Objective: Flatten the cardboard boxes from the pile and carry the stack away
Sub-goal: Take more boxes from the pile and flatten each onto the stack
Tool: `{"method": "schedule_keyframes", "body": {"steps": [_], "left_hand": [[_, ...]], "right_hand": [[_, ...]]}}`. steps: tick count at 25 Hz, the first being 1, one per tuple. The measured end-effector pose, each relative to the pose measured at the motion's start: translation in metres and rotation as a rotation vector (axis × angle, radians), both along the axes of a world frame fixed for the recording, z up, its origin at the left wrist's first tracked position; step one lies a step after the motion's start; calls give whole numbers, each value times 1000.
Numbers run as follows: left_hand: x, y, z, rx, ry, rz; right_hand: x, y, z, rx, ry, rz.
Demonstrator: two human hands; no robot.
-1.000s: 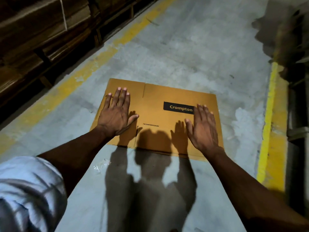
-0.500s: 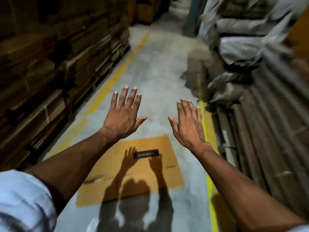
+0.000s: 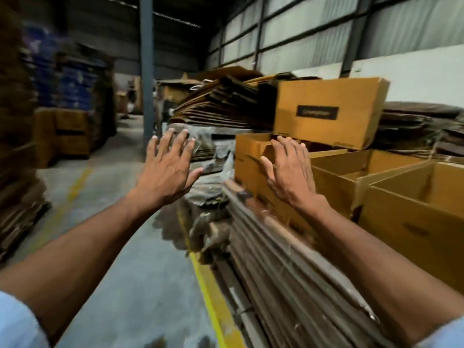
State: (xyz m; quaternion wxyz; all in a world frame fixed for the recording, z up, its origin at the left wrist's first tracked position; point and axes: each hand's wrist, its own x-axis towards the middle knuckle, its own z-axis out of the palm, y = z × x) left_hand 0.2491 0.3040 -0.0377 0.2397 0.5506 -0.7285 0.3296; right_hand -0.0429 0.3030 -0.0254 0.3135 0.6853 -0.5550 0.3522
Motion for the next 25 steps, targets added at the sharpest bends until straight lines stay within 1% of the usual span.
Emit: {"method": "schedule_keyframes", "body": {"steps": [2, 5, 10, 13, 17, 19, 21, 23, 25], "left_hand": [[-31, -29, 18, -34, 10, -55], [-62, -75, 36, -32, -36, -133], [-93, -149, 58, -80, -25, -225], [-119, -186, 62, -43, -23, -292], [-148, -236, 73, -65, 2, -362], [-161, -270, 79, -55, 20, -370], [-175, -308, 78, -74, -3, -377], [-194, -355, 83, -125, -29, -372], [-218, -399, 93, -131, -28, -386]], "right_hand": [[-33, -11, 21, 14, 3, -74], [-67, -27, 40, 33, 0, -146], [-98, -63, 71, -27, -39, -278], [-108, -85, 79, 13, 3, -366], [-134, -110, 110, 29, 44, -452], [-153, -133, 125, 30, 63, -490], [-174, -163, 136, 48, 97, -511], [-202, -203, 149, 55, 151, -528], [-230, -246, 160, 73, 173, -542]]}}
